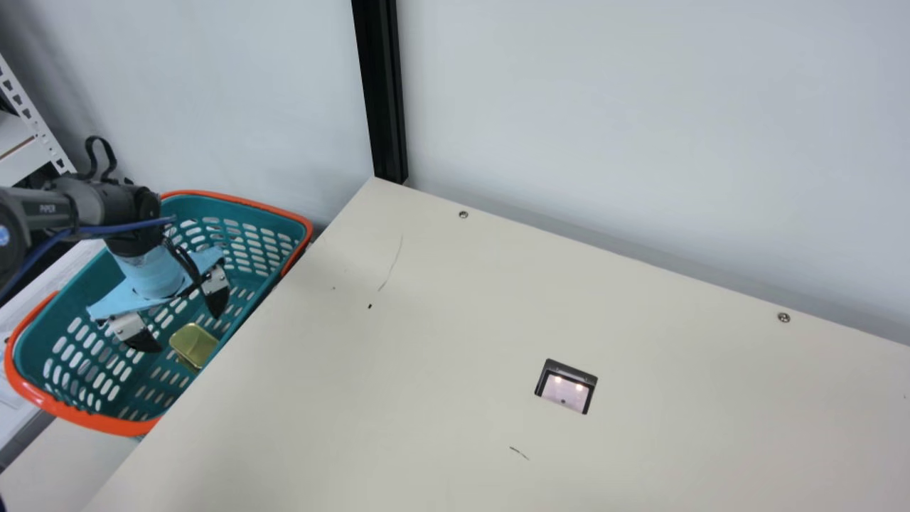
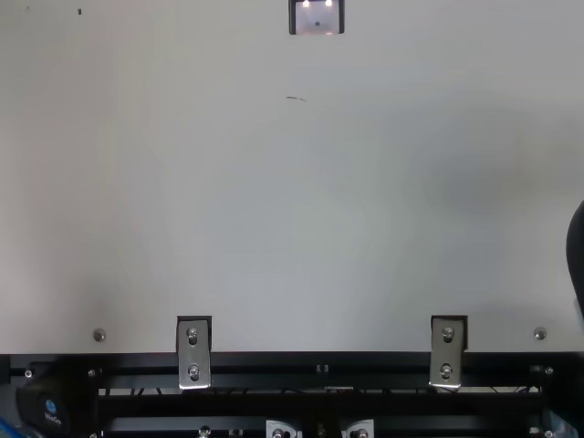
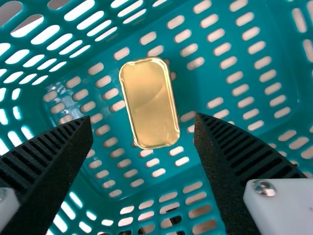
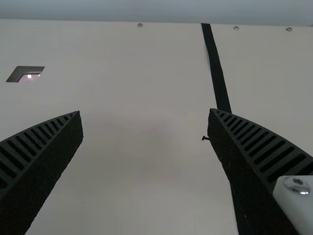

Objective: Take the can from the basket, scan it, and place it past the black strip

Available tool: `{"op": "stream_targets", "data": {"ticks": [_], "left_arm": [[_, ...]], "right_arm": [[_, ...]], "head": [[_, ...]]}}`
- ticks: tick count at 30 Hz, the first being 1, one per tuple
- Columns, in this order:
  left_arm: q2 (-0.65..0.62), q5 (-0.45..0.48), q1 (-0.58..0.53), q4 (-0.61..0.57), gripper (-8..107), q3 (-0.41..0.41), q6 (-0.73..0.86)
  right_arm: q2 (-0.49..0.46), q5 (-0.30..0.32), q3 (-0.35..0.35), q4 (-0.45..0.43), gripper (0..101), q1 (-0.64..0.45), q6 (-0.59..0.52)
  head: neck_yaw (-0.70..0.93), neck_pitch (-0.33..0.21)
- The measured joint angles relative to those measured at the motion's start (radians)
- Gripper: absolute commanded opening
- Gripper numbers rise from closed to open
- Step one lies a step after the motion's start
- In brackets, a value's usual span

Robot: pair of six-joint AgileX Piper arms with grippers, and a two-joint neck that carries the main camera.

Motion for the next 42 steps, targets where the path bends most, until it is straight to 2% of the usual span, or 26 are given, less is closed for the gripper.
{"op": "stream_targets", "data": {"ticks": [19,37,38,39,42], "left_arm": [[0.126,-0.008,0.039,-0.030,90,-0.068,0.041],[0.213,-0.090,0.053,-0.098,90,-0.100,0.093],[0.217,-0.092,0.055,-0.103,31,-0.102,0.096],[0.222,-0.092,0.055,-0.108,10,-0.104,0.099],[0.226,-0.101,0.057,-0.128,10,-0.107,0.115]], "right_arm": [[0.000,0.000,0.000,0.000,101,0.000,0.000],[0.000,0.000,0.000,0.000,101,0.000,0.000],[0.000,0.000,0.000,0.000,101,0.000,0.000],[0.000,0.000,0.000,0.000,101,0.000,0.000],[0.000,0.000,0.000,0.000,101,0.000,0.000]], "head": [[0.000,0.000],[0.000,-0.005],[0.000,0.000],[0.000,-0.005],[0.000,0.000]]}}
